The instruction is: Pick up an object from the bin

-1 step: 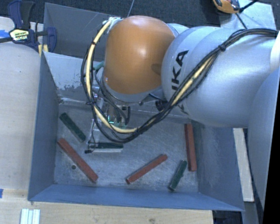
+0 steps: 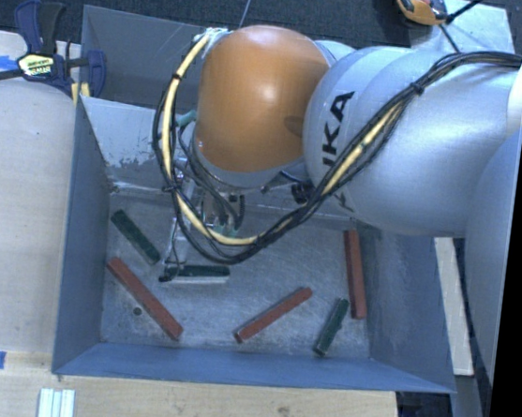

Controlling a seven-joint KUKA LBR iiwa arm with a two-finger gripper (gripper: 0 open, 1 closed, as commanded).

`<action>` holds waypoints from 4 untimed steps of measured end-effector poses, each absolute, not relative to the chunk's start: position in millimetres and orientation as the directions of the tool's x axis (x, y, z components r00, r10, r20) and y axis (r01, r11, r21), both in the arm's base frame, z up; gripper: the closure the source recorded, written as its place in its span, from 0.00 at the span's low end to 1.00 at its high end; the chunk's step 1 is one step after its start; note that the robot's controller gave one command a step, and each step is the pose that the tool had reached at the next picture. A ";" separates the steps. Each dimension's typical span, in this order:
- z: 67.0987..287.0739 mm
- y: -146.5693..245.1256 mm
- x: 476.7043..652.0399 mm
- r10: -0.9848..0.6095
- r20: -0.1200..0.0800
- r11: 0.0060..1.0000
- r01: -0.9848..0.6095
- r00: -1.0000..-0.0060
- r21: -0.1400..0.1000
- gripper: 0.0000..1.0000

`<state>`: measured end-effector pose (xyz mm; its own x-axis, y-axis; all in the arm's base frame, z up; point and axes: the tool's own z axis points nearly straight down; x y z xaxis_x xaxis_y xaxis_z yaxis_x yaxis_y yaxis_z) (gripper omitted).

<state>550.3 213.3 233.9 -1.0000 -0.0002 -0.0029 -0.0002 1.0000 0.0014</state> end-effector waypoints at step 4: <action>71.2 197.5 548.5 0.308 -0.002 0.952 0.308 -0.952 0.001 0.00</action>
Offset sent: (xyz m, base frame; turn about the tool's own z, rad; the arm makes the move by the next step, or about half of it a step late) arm -0.0075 -0.0278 -0.1193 0.2105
